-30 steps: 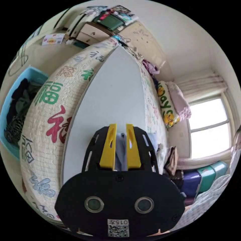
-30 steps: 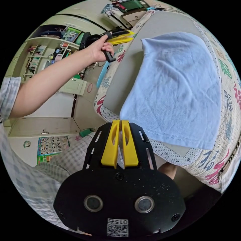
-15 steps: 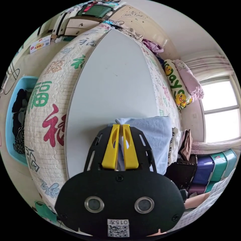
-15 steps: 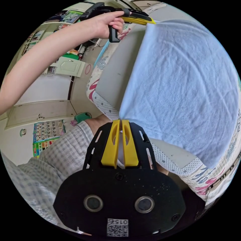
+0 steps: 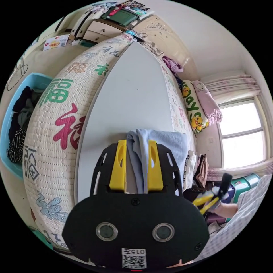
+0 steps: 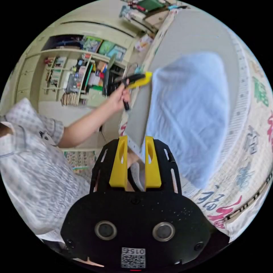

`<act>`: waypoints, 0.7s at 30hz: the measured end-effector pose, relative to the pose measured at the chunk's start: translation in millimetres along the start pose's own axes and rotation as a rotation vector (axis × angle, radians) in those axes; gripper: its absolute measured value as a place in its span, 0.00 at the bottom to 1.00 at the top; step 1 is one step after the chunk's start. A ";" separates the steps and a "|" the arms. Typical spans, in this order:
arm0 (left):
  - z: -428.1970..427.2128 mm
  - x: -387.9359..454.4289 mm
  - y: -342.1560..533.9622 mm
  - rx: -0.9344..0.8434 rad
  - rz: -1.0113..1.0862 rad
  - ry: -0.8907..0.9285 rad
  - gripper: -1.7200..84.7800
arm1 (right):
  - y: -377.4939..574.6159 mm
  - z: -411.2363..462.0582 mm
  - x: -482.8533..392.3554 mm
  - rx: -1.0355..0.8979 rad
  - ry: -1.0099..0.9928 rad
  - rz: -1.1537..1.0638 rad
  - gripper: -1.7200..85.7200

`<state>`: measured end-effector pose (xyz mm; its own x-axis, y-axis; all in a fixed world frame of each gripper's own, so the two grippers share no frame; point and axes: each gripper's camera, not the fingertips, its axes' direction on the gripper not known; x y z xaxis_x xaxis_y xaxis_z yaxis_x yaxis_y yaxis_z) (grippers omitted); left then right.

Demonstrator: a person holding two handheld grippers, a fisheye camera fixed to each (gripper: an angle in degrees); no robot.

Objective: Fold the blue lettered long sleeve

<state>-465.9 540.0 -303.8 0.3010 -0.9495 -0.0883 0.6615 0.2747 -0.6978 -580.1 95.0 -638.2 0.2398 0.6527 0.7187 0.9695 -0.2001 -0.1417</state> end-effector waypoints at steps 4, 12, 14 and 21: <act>13.7 -4.7 7.2 0.003 -0.014 0.083 0.22 | -25.4 -44.0 113.8 0.256 0.198 0.128 0.19; 40.1 2.3 8.1 -0.021 -0.016 0.218 0.19 | -65.5 37.0 268.6 0.231 -0.011 0.185 0.26; 46.3 6.9 10.0 -0.030 -0.025 0.224 0.18 | -63.6 71.2 294.9 0.188 -0.098 0.165 0.24; 63.0 95.3 14.5 -0.079 0.120 0.294 0.12 | -4.3 112.5 344.6 0.329 -0.093 0.165 0.17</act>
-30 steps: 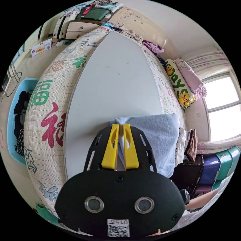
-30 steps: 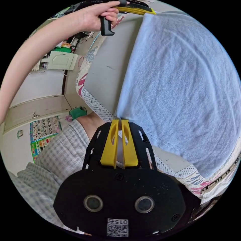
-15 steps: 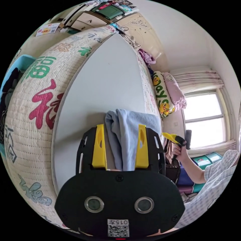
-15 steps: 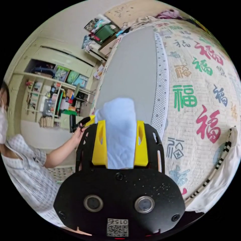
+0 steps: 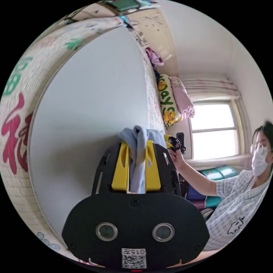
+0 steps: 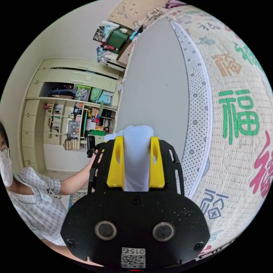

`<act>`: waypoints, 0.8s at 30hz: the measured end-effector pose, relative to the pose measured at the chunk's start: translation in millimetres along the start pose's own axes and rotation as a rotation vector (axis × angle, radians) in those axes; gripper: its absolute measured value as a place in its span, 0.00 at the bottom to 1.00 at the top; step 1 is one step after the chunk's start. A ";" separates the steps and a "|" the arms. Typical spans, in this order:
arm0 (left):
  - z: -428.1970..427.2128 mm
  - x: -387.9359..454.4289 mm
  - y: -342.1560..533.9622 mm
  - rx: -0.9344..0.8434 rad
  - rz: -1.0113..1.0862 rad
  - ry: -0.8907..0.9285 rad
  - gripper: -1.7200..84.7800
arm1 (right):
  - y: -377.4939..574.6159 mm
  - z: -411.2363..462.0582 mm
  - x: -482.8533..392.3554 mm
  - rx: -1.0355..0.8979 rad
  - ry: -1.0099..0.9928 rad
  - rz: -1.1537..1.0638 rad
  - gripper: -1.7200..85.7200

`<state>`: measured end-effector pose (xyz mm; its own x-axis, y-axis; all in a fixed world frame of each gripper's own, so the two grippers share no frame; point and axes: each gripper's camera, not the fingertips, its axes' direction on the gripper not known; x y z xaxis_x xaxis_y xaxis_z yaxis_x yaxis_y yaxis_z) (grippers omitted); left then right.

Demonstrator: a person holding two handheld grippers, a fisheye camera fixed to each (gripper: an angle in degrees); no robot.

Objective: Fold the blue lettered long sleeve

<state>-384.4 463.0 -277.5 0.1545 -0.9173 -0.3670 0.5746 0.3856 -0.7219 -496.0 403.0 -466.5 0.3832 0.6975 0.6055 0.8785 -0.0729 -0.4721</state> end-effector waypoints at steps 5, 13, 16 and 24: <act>18.9 165.8 9.5 0.032 0.351 0.037 0.11 | 130.1 -97.5 18.1 0.398 -0.163 -0.171 0.15; 131.5 430.6 53.7 -0.075 0.773 0.250 0.11 | 355.1 -281.5 44.7 0.766 -0.145 -0.425 0.14; 204.5 498.4 73.6 -0.137 0.769 0.328 0.11 | 416.4 -346.6 62.0 0.784 -0.070 -0.424 0.14; 423.1 571.1 111.5 -0.284 0.613 0.367 0.11 | 499.8 -447.2 131.9 0.742 0.144 -0.270 0.14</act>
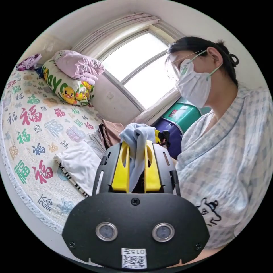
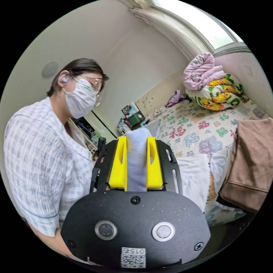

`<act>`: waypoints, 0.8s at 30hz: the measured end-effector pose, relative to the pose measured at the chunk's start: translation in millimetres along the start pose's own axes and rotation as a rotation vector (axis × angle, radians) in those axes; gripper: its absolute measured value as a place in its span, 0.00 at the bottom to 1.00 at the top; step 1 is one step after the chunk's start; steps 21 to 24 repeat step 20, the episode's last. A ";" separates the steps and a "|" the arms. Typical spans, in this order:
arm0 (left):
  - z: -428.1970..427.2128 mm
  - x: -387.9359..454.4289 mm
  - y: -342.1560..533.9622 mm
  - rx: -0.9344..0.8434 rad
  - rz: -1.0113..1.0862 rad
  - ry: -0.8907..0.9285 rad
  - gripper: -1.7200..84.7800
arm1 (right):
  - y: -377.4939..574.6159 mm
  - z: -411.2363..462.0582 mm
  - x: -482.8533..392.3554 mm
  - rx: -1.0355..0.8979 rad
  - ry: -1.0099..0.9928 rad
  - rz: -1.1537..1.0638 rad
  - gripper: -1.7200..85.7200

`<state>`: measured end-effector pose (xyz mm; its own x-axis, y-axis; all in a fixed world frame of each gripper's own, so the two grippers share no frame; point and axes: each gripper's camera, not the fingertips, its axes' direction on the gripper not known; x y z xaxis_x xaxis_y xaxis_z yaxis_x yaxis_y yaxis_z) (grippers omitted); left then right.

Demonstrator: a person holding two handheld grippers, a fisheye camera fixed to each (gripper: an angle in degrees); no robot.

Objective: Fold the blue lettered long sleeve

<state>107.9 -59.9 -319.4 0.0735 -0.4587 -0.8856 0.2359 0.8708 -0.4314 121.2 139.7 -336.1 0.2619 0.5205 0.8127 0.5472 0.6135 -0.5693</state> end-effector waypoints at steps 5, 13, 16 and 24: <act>109.7 -115.5 -0.8 -0.015 -0.137 -0.209 0.12 | 10.6 76.7 160.8 -0.195 0.161 0.127 0.14; 229.0 -245.0 -19.6 -0.274 -0.339 -0.609 0.12 | 54.5 153.9 258.5 -0.306 0.493 0.402 0.08; 236.8 -212.6 -30.1 -0.319 -0.230 -0.718 0.12 | 72.5 103.6 194.8 -0.269 0.608 0.289 0.10; 238.9 -163.6 -49.6 -0.220 -0.149 -0.745 0.12 | 116.4 33.4 134.4 -0.266 0.962 0.211 0.14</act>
